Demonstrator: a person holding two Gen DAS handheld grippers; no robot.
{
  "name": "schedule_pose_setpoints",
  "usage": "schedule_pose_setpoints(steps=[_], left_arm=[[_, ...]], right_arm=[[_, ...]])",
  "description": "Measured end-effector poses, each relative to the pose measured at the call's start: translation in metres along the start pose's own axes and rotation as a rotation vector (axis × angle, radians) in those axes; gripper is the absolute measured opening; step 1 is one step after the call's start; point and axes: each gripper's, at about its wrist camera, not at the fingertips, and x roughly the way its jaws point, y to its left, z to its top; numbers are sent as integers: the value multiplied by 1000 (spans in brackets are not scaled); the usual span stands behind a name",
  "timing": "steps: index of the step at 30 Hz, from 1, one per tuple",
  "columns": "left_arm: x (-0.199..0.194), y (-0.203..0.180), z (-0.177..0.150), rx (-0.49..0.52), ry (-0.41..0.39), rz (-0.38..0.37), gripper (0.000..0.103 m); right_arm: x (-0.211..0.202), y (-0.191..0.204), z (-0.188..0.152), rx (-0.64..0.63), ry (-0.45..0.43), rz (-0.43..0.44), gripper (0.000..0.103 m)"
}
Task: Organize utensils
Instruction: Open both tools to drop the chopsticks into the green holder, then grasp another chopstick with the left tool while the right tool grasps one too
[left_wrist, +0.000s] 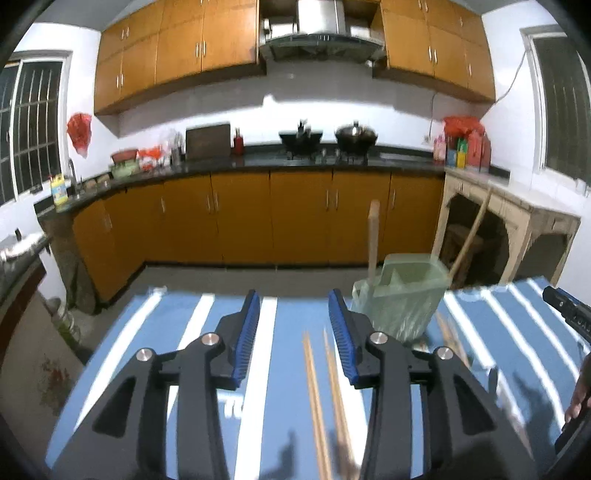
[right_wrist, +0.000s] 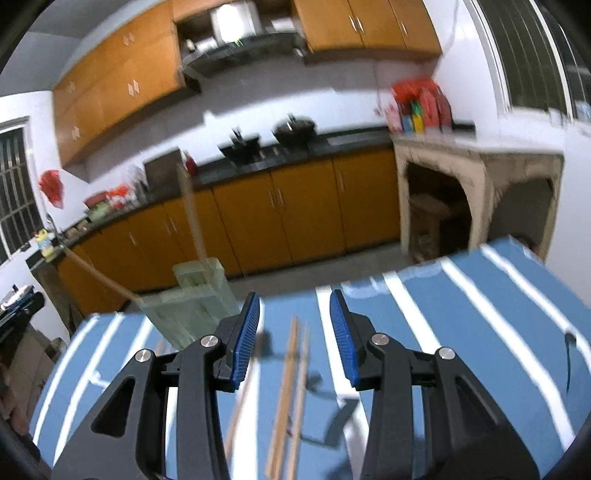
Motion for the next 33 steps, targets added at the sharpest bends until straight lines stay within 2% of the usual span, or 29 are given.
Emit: schedule_pose_setpoints(steps=[4, 7, 9, 14, 16, 20, 22, 27, 33], left_arm=[[26, 7, -39, -4, 118, 10, 39], [44, 15, -70, -34, 212, -11, 39], [53, 19, -87, -58, 264, -32, 37], [64, 19, -111, -64, 330, -52, 37], [67, 17, -117, -60, 350, -68, 37], [71, 10, -122, -54, 374, -92, 37], [73, 8, -124, -58, 385, -105, 37], [79, 3, -132, -56, 425, -135, 21], [82, -7, -138, -33, 440, -156, 16]], right_arm=[[29, -7, -40, 26, 151, 2, 40], [50, 0, -66, 5, 250, 14, 35], [56, 5, -79, -12, 289, 18, 32], [73, 13, -102, -57, 366, -3, 27], [76, 11, -107, -71, 384, -14, 22], [73, 8, -109, -105, 365, -50, 8], [73, 0, -104, -78, 357, -74, 8], [71, -19, -100, -8, 347, -105, 7], [70, -19, -101, -20, 342, -108, 7]])
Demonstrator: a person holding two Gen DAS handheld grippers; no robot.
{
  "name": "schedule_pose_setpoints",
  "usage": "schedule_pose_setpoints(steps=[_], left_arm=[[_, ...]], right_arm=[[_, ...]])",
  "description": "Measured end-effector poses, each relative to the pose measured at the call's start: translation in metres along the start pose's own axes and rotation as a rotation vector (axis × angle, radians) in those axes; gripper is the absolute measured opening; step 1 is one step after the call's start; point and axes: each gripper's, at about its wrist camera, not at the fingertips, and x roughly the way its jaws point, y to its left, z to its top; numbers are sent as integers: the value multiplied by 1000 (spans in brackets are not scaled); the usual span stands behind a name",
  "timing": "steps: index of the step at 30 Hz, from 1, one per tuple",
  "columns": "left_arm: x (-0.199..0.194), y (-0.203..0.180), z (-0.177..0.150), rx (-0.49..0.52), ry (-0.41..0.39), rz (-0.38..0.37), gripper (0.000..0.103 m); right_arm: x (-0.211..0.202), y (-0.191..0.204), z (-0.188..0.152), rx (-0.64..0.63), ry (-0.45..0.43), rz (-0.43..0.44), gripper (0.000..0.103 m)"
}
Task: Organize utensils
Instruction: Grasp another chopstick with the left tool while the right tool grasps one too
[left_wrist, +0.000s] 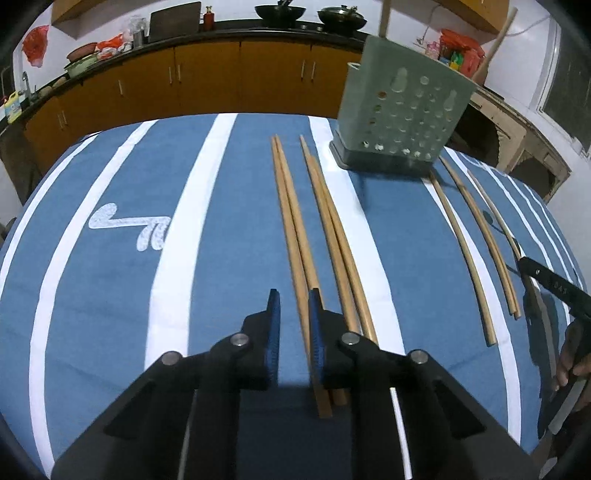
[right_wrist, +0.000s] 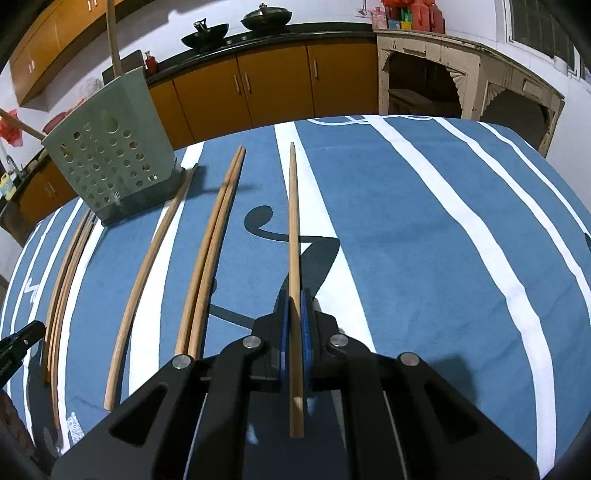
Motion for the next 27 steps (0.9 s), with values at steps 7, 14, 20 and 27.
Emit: schedule_pose_setpoints(steps=[7, 14, 20, 27], left_arm=[[4, -4, -1, 19, 2, 30, 9], [5, 24, 6, -55, -10, 86, 8], [4, 28, 5, -42, -22, 81, 9], [0, 27, 0, -22, -22, 81, 9]], right_arm=[[1, 1, 0, -2, -2, 2, 7], [-1, -7, -2, 30, -10, 10, 7], [-3, -7, -6, 31, -20, 10, 8], [-6, -7, -11, 30, -15, 13, 8]])
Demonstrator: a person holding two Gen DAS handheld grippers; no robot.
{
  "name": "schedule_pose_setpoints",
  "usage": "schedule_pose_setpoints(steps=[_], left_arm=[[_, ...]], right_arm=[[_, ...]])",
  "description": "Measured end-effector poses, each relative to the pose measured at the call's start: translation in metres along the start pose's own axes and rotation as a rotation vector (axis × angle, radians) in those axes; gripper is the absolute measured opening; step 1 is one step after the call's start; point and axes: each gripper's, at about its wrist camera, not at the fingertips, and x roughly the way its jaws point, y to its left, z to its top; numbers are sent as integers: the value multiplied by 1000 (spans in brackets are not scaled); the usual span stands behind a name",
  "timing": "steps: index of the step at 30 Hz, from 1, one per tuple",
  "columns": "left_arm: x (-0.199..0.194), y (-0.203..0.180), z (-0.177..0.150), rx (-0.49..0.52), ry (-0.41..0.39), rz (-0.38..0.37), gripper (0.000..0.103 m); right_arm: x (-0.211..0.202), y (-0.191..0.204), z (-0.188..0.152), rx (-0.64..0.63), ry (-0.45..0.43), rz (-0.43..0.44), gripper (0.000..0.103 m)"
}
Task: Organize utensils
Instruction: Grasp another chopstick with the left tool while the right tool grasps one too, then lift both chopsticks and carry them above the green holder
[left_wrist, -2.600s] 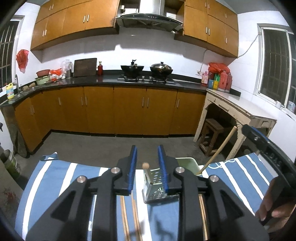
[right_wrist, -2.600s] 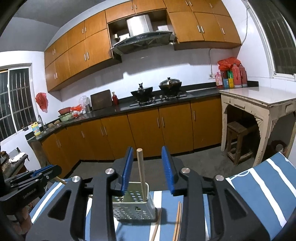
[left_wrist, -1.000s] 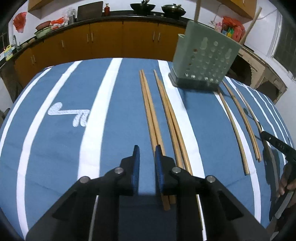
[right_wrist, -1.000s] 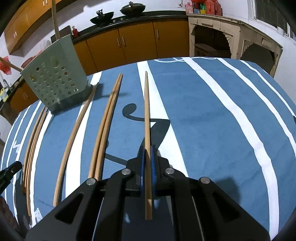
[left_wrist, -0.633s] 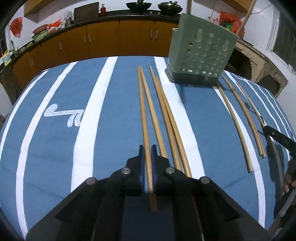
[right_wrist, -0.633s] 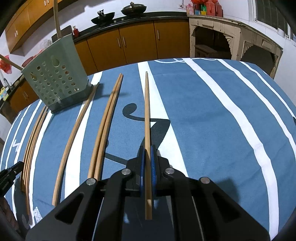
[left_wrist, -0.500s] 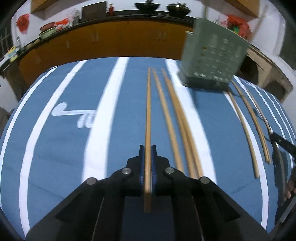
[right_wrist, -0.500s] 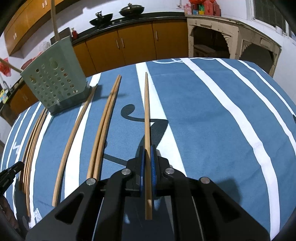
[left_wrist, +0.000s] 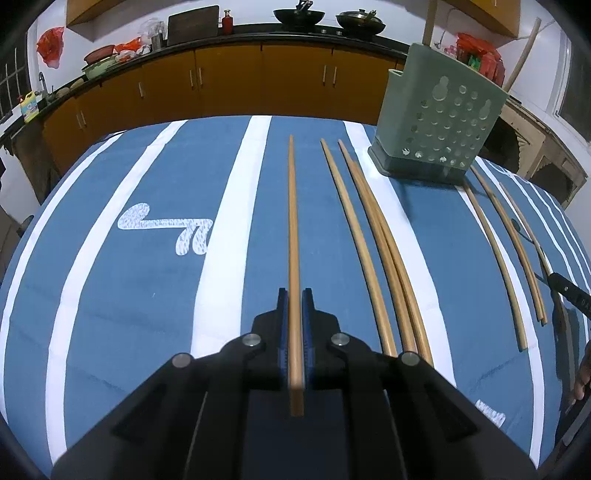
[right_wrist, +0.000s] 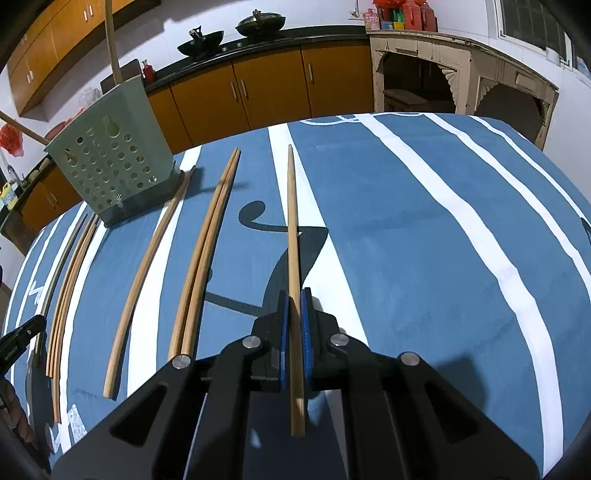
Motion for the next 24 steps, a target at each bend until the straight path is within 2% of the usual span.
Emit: schedule_pose_setpoints(steps=[15, 18, 24], left_arm=[[-11, -4, -14, 30, 4, 6, 8], [-16, -1, -11, 27, 4, 3, 8], [-41, 6, 0, 26, -63, 1, 8]], right_arm=[[-12, -6, -10, 17, 5, 24, 7], [-22, -8, -8, 8, -24, 18, 7], [-48, -10, 5, -7, -106, 10, 7]])
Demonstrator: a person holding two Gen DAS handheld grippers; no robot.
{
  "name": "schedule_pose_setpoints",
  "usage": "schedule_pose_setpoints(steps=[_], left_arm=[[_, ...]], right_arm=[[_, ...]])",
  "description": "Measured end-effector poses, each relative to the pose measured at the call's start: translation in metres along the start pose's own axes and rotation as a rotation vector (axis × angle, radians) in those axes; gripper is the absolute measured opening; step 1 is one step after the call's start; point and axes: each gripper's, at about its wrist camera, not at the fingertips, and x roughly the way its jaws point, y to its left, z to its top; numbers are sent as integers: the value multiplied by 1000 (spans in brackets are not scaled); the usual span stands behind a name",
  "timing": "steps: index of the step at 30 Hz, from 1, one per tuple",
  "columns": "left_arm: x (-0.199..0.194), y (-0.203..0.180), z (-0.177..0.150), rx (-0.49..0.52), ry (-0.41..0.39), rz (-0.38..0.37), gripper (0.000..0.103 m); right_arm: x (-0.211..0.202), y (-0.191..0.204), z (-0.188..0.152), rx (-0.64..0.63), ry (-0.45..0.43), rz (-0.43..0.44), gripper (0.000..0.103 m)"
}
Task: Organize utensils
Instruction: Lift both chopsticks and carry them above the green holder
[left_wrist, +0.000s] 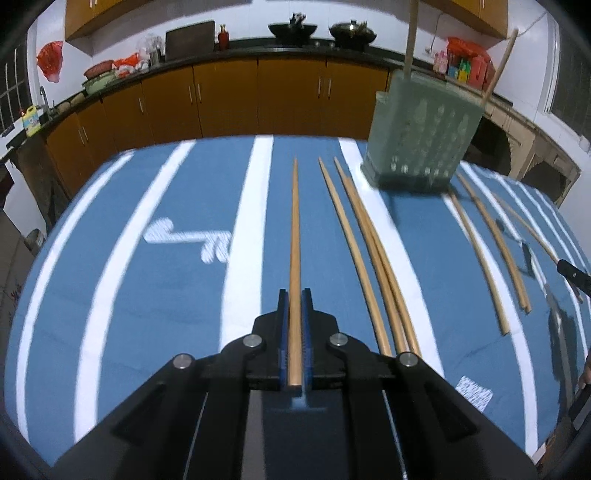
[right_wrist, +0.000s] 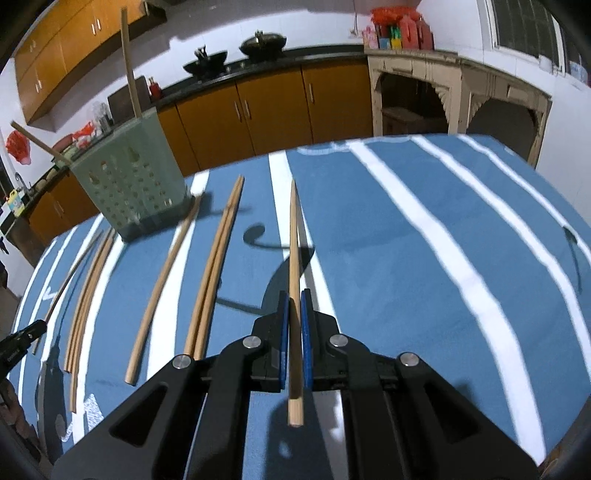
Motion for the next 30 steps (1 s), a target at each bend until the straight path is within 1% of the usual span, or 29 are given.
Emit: schedule_pose_setpoints(steps=[3, 9, 15, 21, 30], left_arm=[[-16, 4, 10, -10, -52, 2, 8], [-55, 10, 32, -27, -187, -11, 8], [-83, 15, 52, -53, -288, -24, 8], [-100, 17, 68, -79, -347, -40, 8], [-111, 12, 79, -56, -379, -51, 8]], right_arm=[[-12, 2, 9, -8, -48, 0, 7], [-36, 8, 31, -32, -148, 15, 7], [-51, 11, 44, -26, -205, 42, 7], [-58, 12, 51, -19, -230, 60, 7], [-67, 19, 63, -36, -259, 84, 7]])
